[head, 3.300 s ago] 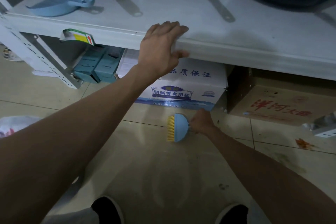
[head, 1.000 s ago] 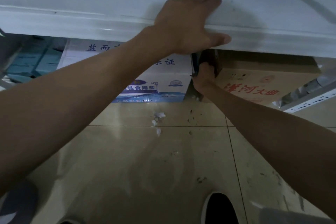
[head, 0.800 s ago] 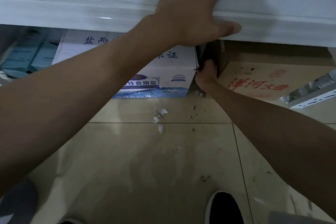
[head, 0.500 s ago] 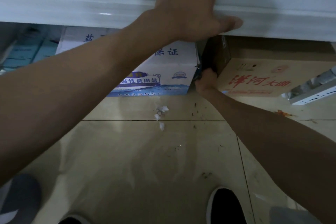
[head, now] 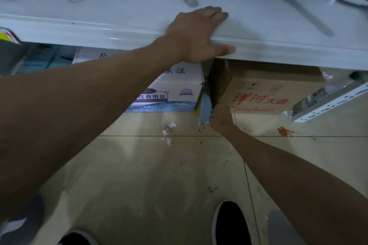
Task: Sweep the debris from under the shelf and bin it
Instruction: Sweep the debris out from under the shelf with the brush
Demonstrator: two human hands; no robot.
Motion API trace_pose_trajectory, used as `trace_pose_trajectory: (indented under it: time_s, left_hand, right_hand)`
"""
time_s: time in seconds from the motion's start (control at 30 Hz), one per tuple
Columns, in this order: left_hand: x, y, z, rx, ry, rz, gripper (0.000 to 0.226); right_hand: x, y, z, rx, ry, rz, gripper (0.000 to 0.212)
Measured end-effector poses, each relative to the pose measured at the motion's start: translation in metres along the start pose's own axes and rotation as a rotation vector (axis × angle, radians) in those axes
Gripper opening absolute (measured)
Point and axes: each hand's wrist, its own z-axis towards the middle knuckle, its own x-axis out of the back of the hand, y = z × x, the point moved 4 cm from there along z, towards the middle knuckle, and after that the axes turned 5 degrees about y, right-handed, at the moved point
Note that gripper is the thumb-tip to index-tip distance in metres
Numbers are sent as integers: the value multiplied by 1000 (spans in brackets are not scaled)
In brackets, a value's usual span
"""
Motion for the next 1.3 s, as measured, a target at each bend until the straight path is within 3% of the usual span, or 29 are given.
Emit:
trace_pose_trajectory:
  time_s: [0.1, 0.17, 0.3, 0.73, 1.03, 1.17, 1.23, 1.3]
  left_hand:
    - [1, 1, 0, 11, -13, -9, 88]
    - [1, 1, 0, 15, -12, -17, 89]
    - [0, 1, 0, 18, 5, -28, 89]
    - [-7, 0, -1, 14, 68, 2, 89]
    - [-6, 0, -1, 18, 64, -16, 89]
    - [-5, -2, 0, 21, 28, -36, 90]
    - [-4, -2, -1, 26, 15, -47, 90]
    - [-2, 0, -2, 30, 11, -49, 90]
  right_hand:
    - [8, 1, -4, 1, 35, 58, 6]
    - [15, -5, -2, 60, 73, 100, 13]
    - [25, -23, 14, 122, 93, 172, 7]
    - [14, -37, 60, 185, 89, -249, 31]
    - [-7, 0, 52, 144, 21, -26, 16]
    - [-5, 11, 26, 207, -19, -75, 2]
    - [1, 14, 10, 244, -47, -119, 4]
    - [6, 17, 0, 228, -70, -179, 20]
